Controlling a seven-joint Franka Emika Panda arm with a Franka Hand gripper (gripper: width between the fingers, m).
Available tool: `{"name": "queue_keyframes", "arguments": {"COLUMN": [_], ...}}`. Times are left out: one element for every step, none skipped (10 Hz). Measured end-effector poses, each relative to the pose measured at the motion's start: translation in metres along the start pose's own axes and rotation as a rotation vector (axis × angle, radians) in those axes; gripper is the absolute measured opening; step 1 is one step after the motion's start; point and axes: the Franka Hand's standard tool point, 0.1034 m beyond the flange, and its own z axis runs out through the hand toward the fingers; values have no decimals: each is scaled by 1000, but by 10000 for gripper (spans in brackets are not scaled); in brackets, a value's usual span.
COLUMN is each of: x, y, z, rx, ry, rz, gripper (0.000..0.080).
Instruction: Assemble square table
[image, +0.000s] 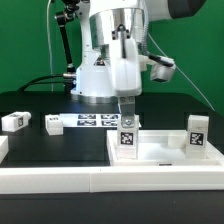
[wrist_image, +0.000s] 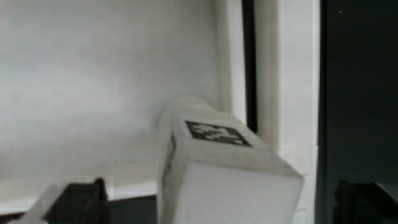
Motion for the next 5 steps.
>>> {"name": "queue_keyframes", "arguments": {"x": [0,-1,-1,-1,-3], "y": [-2,-2,-2,-1,-1], "z": [-1,-1,0,0,0], "rx": [3,0,-1,-5,-14], "ry": [0,-1,-1,-4,-8], "rz": [-116,-233,-356,-454,-518], "gripper": [645,645,648,648,649]}}
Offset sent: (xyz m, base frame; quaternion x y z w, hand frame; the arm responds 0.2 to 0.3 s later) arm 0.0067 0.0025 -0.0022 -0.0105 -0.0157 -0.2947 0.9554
